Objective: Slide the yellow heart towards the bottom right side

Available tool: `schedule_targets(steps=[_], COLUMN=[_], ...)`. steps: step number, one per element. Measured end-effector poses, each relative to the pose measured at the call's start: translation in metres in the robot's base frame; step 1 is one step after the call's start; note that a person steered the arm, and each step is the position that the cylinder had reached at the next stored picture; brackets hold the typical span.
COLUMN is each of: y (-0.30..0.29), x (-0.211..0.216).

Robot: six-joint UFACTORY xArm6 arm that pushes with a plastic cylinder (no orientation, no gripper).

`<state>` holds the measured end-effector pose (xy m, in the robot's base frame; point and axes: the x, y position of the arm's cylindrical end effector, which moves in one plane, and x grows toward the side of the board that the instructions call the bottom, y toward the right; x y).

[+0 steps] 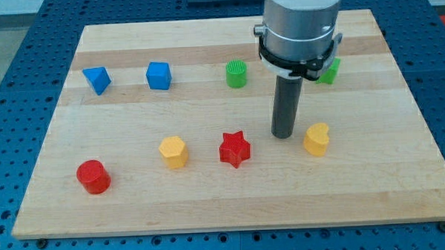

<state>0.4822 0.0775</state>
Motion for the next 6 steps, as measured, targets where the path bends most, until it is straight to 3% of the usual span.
schedule_targets(steps=[4,6], y=[0.083,0.069], x=[0.044,0.046])
